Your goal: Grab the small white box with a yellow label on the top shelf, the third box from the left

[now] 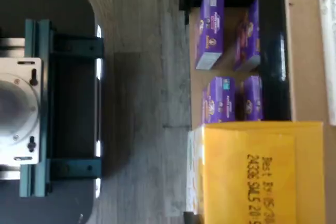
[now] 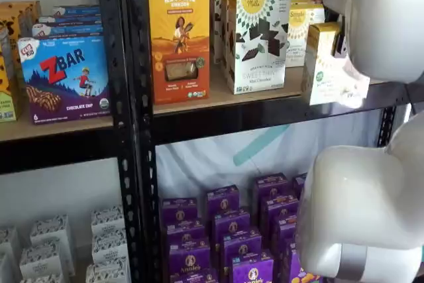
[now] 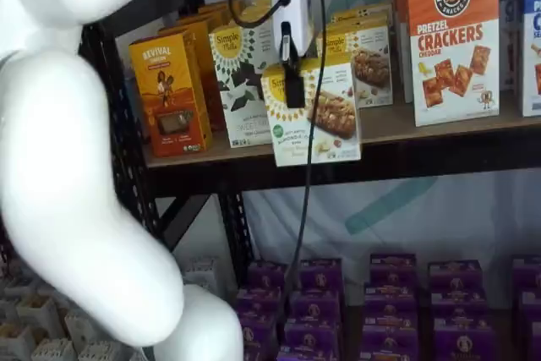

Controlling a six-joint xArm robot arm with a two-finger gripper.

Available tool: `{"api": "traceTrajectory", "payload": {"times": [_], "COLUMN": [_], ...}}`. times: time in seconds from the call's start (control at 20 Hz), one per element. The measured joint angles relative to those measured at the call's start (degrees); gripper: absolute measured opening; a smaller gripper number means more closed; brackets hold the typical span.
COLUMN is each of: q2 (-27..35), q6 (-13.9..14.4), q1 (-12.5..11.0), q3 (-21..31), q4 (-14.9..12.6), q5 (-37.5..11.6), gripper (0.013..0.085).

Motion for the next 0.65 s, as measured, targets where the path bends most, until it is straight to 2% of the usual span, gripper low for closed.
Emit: {"api": "traceTrajectory", "payload": {"times": [0.65], "q2": [-7.4], "q6": [3.0], "q1": [2.9], "q3": [7.2], "q4": [0.1], "q5": [0.6], "gripper": [0.0370]}}
